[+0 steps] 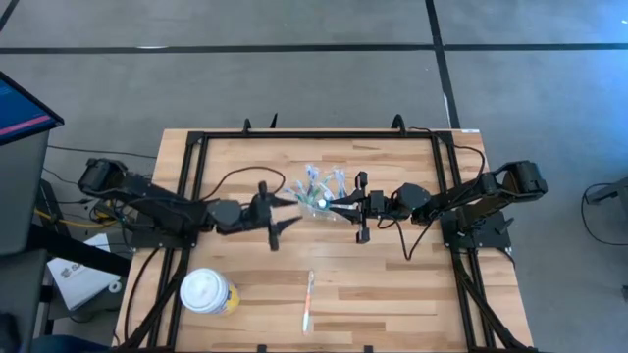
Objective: Pick & Place toothbrushing station
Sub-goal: Put the orange toothbrush into the transparent organizer
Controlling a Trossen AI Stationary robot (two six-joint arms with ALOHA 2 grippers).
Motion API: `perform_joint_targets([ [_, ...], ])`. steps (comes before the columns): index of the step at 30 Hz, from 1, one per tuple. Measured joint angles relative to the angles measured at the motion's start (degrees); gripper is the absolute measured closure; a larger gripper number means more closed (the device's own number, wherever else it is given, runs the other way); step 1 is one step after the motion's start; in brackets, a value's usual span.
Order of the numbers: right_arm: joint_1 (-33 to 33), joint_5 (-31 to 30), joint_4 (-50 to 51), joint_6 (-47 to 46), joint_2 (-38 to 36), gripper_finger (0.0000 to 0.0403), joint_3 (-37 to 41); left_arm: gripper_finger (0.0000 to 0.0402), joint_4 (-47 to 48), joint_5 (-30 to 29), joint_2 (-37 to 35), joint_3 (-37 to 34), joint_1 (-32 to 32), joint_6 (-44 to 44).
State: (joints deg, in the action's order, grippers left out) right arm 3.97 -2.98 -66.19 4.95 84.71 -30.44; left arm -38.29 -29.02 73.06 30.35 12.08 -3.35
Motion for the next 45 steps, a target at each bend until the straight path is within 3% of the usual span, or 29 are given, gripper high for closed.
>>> perform_joint_targets([
  [16,0.01,0.00,0.04,0.00,0.00,0.0343,0.00,0.0216,1.68,8.54,1.73,-0.02,11.64,6.79],
  [23,0.00,0.00,0.37,0.00,0.00,0.0343,-0.01,0.0216,1.29,10.92,8.63,-0.02,11.66,12.17],
  [30,0.00,0.00,0.71,0.00,0.00,0.0343,-0.02,0.0216,1.29,17.91,15.58,1.63,11.69,15.65],
  [45,0.02,0.00,1.50,0.00,0.00,0.0343,0.00,0.0216,1.26,18.74,26.66,4.61,9.55,14.35],
])
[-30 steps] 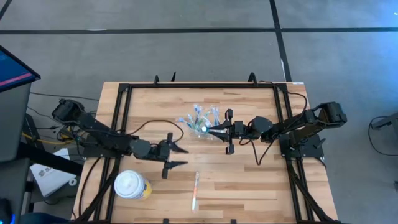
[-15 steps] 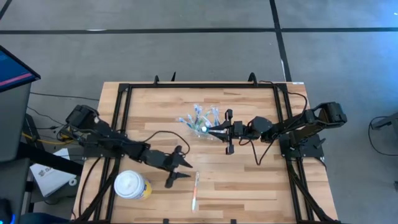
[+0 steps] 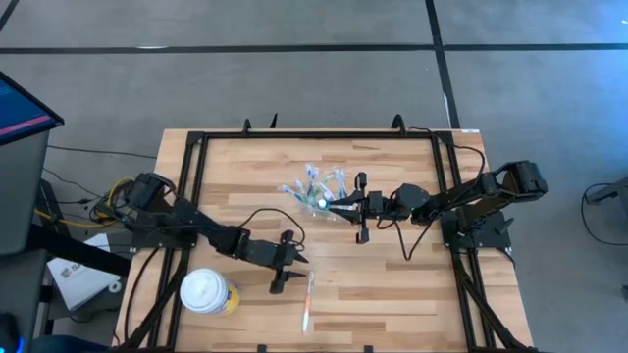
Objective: Pick & Place toothbrushing station
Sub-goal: Put the orange toothbrush into the transparent organizer
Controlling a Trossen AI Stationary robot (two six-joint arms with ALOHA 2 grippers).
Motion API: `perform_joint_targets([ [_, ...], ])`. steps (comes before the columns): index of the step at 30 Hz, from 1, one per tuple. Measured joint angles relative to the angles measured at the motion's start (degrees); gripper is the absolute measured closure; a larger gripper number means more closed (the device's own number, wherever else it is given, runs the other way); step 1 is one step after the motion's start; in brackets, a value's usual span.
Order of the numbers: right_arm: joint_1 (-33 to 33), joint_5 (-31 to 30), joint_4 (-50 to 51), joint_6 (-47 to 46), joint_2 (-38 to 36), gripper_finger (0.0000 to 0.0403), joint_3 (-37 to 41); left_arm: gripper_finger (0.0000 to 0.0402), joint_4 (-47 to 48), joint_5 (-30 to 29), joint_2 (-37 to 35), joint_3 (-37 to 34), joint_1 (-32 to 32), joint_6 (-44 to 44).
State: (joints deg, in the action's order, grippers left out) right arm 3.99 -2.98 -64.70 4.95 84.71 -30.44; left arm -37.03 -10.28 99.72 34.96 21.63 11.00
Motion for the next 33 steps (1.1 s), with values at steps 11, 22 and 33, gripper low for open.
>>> perform_joint_targets([
  [11,-0.02,0.00,0.01,0.00,0.00,0.0343,0.00,0.0216,-1.65,-0.15,3.98,0.02,-0.40,-0.22],
  [22,0.00,0.00,0.01,0.00,0.00,0.0343,0.00,0.0216,-4.67,-0.10,7.88,0.07,-2.17,-0.20],
  [33,-0.02,0.00,0.01,0.00,0.00,0.0343,-0.01,0.0216,-6.81,2.31,7.98,0.09,-2.17,-3.17],
])
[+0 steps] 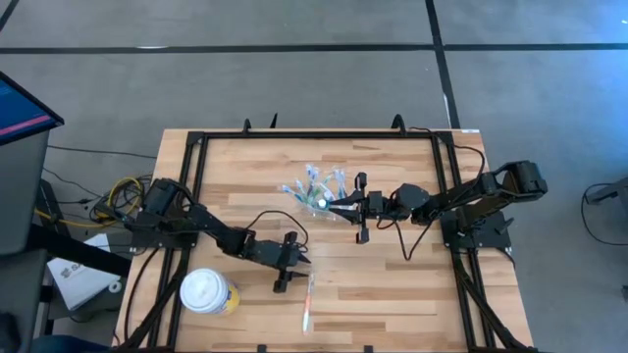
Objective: Pick & Place toothbrushing station
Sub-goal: Put the orange toothbrush into the transparent organizer
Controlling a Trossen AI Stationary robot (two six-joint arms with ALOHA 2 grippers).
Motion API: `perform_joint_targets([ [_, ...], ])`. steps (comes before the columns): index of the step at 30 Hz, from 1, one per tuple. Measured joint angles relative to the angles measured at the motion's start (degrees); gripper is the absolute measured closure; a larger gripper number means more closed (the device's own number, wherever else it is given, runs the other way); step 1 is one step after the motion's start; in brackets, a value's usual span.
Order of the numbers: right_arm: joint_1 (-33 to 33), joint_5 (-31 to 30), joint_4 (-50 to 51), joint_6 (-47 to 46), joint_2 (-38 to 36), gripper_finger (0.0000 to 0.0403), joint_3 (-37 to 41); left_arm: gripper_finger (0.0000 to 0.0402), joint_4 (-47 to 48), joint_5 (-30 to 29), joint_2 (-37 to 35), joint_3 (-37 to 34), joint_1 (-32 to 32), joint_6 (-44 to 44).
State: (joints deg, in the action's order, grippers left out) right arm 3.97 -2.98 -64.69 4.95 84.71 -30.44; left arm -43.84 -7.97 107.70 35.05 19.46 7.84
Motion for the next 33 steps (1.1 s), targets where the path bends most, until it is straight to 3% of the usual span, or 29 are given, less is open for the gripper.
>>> perform_joint_targets([
  [33,0.00,0.00,0.00,0.02,0.00,0.0343,-0.02,0.0216,-2.26,2.47,1.28,0.31,-1.22,-0.05],
])
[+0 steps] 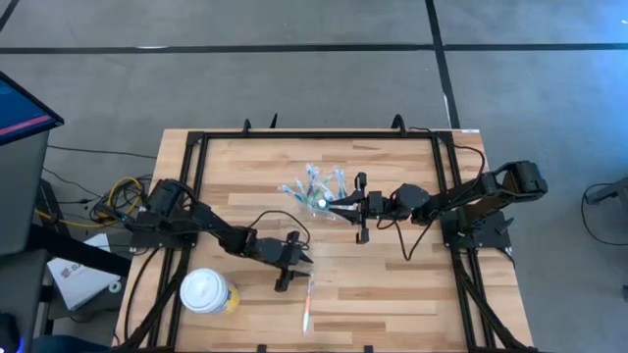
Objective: Pick & Place toothbrushing station
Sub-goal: Put the orange toothbrush into the transparent organizer
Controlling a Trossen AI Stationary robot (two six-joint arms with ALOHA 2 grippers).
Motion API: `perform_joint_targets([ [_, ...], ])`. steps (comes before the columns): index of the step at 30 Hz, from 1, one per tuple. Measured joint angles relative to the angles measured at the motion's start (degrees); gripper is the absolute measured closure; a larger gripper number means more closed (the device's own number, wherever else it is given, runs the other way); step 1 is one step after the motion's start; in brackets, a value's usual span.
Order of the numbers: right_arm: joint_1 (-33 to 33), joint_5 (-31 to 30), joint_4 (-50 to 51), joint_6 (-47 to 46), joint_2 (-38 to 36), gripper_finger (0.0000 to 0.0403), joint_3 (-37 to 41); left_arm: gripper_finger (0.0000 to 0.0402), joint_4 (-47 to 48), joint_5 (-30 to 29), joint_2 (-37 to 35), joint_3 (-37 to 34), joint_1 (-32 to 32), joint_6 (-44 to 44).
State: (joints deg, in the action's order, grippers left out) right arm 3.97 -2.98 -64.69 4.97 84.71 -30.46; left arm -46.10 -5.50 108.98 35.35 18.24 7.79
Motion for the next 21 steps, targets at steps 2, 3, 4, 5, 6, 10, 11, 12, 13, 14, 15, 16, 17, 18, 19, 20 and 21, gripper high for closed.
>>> perform_joint_targets([
  [2,0.00,0.00,0.00,-0.02,0.00,0.0343,0.00,0.0216,-0.92,0.00,0.79,0.00,0.00,-0.02],
  [3,0.00,0.00,0.00,-0.02,0.00,0.0343,0.02,0.0216,-1.25,0.01,1.23,0.00,0.00,-0.02],
  [4,0.00,0.00,0.00,-0.01,0.00,0.0343,0.01,0.0216,-1.72,0.00,1.73,0.00,0.00,-0.02],
  [5,0.00,0.00,0.00,-0.02,0.00,0.0343,0.01,0.0216,-2.03,0.01,2.08,0.00,0.00,-0.01],
  [6,0.00,0.00,0.00,-0.01,0.00,0.0343,0.01,0.0216,-2.86,0.02,2.39,0.00,0.00,0.00],
  [10,0.01,0.00,0.00,-0.02,0.00,0.0343,0.02,0.0216,-3.86,1.82,3.52,0.94,-0.02,-0.02],
  [11,0.00,0.00,0.00,0.00,0.00,0.0343,0.01,0.0216,-3.81,2.29,3.90,1.16,0.00,-0.02],
  [12,0.00,0.00,0.00,-0.02,0.00,0.0343,0.02,0.0216,-3.83,2.91,4.51,1.71,0.00,-0.04],
  [13,0.00,0.00,0.00,-0.02,0.02,0.0343,0.02,0.0216,-3.86,3.44,4.98,2.00,-0.02,-0.05],
  [14,0.00,0.00,0.00,-0.02,0.02,0.0343,0.02,0.0216,-3.90,3.79,5.53,2.32,-0.01,-0.03],
  [15,0.02,0.00,0.00,-0.02,0.02,0.0343,0.00,0.0216,-3.94,3.95,6.26,2.73,-0.01,-0.05],
  [16,0.02,0.00,0.00,-0.02,0.02,0.0343,0.00,0.0218,-4.07,3.96,6.99,2.97,0.00,-0.17],
  [17,0.02,0.00,0.00,-0.02,0.02,0.0343,0.00,0.0220,-4.51,3.97,7.48,3.12,-0.02,-0.37],
  [18,0.02,0.00,0.00,-0.02,0.02,0.0343,0.00,0.0223,-4.57,4.22,7.86,3.46,-0.09,-0.49],
  [19,0.01,0.00,0.00,-0.02,0.02,0.0343,0.01,0.0228,-4.98,4.65,8.28,3.64,-0.29,-0.60],
  [20,0.01,0.00,0.00,-0.02,0.02,0.0343,0.00,0.0234,-4.99,5.26,8.38,3.74,-0.51,-0.65],
  [21,0.02,0.01,0.00,-0.02,0.02,0.0343,0.01,0.0241,-4.97,5.96,8.40,3.80,-0.74,-0.63],
])
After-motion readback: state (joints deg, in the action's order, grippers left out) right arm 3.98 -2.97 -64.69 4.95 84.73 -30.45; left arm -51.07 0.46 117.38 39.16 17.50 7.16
